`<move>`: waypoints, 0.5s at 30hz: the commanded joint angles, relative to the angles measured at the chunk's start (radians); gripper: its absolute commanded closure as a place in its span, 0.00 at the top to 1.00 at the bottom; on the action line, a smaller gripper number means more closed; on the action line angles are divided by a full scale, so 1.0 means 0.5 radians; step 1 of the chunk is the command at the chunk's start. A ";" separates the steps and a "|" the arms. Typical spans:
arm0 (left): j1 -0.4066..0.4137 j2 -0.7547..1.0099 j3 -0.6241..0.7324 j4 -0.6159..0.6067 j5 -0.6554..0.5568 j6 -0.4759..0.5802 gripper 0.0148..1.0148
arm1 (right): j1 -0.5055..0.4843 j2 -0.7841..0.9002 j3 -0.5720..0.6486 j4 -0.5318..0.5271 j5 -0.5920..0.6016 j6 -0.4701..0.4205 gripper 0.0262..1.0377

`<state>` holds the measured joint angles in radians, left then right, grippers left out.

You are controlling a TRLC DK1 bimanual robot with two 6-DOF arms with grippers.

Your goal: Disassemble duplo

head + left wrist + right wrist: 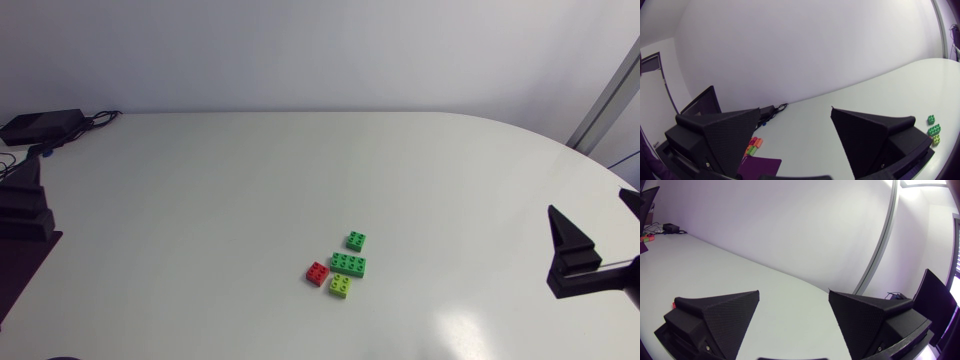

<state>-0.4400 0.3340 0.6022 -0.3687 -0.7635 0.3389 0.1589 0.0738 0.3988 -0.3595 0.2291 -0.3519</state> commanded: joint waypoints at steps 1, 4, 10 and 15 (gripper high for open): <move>0.073 -0.168 -0.170 0.078 -0.010 -0.024 0.97 | -0.017 -0.059 -0.049 0.017 0.036 -0.039 0.96; 0.171 -0.352 -0.348 0.305 0.113 0.019 0.97 | -0.005 -0.068 -0.110 0.059 0.033 -0.060 0.96; 0.383 -0.689 -0.689 0.510 0.576 0.022 0.97 | 0.017 -0.108 -0.331 0.247 0.039 -0.143 0.96; 0.472 -0.696 -0.842 0.581 0.683 -0.095 0.97 | 0.234 -0.160 -0.515 0.415 0.027 -0.333 0.96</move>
<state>-0.2214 0.0055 0.2218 -0.0963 -0.4416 0.3340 0.2356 0.0078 0.1753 -0.1905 0.2367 -0.4656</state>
